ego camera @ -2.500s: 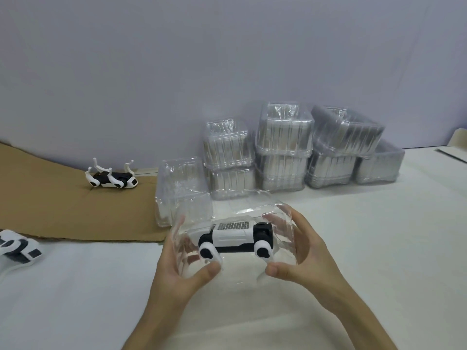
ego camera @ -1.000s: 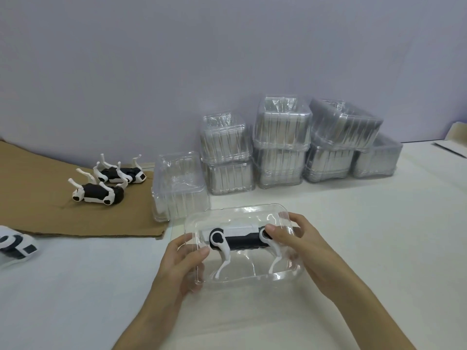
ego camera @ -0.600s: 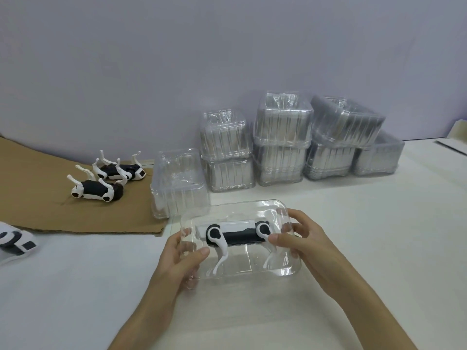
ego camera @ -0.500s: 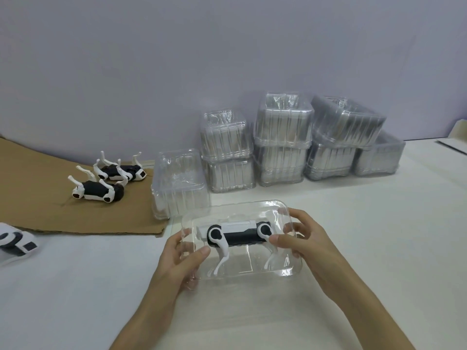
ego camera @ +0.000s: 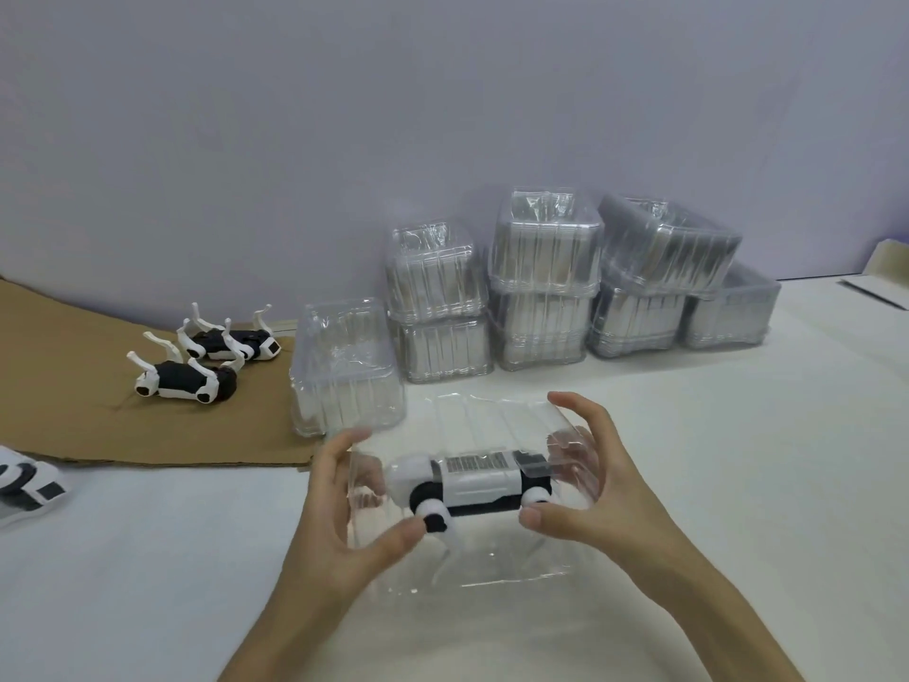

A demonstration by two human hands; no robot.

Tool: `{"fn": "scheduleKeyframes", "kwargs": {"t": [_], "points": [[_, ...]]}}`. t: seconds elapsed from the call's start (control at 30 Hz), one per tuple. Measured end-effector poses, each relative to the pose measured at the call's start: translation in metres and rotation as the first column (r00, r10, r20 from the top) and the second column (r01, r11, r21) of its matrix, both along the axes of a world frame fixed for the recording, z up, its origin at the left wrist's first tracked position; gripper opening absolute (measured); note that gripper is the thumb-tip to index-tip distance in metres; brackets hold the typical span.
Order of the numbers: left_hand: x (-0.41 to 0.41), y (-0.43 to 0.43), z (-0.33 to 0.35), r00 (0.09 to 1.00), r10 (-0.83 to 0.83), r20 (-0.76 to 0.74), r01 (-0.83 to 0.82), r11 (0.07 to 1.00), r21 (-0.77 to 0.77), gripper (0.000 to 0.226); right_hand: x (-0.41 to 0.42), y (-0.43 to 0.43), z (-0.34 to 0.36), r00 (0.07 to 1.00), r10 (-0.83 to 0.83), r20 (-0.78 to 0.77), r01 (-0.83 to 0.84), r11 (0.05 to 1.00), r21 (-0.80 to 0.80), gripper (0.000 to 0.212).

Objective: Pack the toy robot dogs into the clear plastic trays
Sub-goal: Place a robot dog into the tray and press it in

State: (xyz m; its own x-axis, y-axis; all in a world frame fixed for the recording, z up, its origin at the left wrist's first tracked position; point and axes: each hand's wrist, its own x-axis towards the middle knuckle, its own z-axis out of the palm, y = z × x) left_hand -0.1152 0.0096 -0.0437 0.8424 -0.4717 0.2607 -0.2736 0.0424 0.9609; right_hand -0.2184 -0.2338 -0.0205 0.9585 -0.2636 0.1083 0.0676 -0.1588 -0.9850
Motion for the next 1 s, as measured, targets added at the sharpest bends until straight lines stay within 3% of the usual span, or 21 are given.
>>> {"fn": "scheduleKeyframes", "kwargs": {"t": [0.07, 0.17, 0.27, 0.5, 0.67, 0.73, 0.8, 0.87, 0.9, 0.97, 1.0], "points": [[-0.004, -0.001, 0.000, 0.998, -0.046, 0.050, 0.044, 0.999, 0.032, 0.094, -0.001, 0.004, -0.001, 0.999, -0.008, 0.054, 0.012, 0.997, -0.072, 0.113], [-0.005, -0.003, 0.000, 0.994, 0.019, 0.107, -0.026, 0.998, 0.064, 0.101, -0.002, 0.007, -0.002, 0.992, -0.036, 0.120, 0.051, 0.990, -0.129, 0.113], [-0.004, -0.006, 0.000, 0.998, 0.054, 0.024, -0.054, 0.998, 0.033, 0.100, -0.001, 0.009, -0.003, 0.983, -0.112, 0.147, 0.130, 0.985, -0.115, 0.103], [0.005, 0.004, 0.000, 0.958, 0.019, -0.287, -0.041, 0.997, -0.071, 0.092, 0.020, -0.001, 0.008, 0.966, -0.194, -0.170, 0.225, 0.956, 0.188, 0.078], [0.007, -0.001, -0.006, 0.966, 0.019, -0.260, 0.014, 0.992, 0.126, 0.079, 0.022, -0.007, 0.002, 0.933, -0.264, -0.244, 0.259, 0.964, -0.054, 0.059], [0.007, -0.004, -0.009, 0.979, 0.059, -0.193, -0.024, 0.984, 0.177, 0.062, 0.018, 0.000, 0.003, 0.920, -0.378, -0.104, 0.310, 0.863, -0.400, 0.065], [0.007, -0.006, -0.011, 0.990, 0.104, -0.097, -0.076, 0.964, 0.253, 0.051, 0.012, 0.010, 0.007, 0.955, -0.273, 0.115, 0.283, 0.731, -0.621, 0.071], [0.008, -0.006, -0.011, 0.994, 0.101, -0.053, -0.082, 0.958, 0.274, 0.039, 0.009, 0.025, 0.009, 0.996, -0.034, 0.078, 0.082, 0.648, -0.757, 0.081], [0.007, -0.006, -0.009, 0.996, 0.074, -0.047, -0.059, 0.960, 0.273, 0.036, 0.009, 0.031, 0.007, 0.999, 0.042, 0.009, -0.016, 0.562, -0.827, 0.085], [0.005, -0.005, -0.005, 0.999, 0.012, -0.053, 0.002, 0.966, 0.258, 0.035, 0.013, 0.038, -0.001, 0.991, 0.094, -0.095, -0.124, 0.379, -0.917, 0.080], [0.004, -0.005, -0.003, 0.998, -0.002, -0.062, 0.017, 0.969, 0.248, 0.037, 0.015, 0.037, -0.003, 0.990, 0.089, -0.110, -0.134, 0.338, -0.932, 0.073]]}}
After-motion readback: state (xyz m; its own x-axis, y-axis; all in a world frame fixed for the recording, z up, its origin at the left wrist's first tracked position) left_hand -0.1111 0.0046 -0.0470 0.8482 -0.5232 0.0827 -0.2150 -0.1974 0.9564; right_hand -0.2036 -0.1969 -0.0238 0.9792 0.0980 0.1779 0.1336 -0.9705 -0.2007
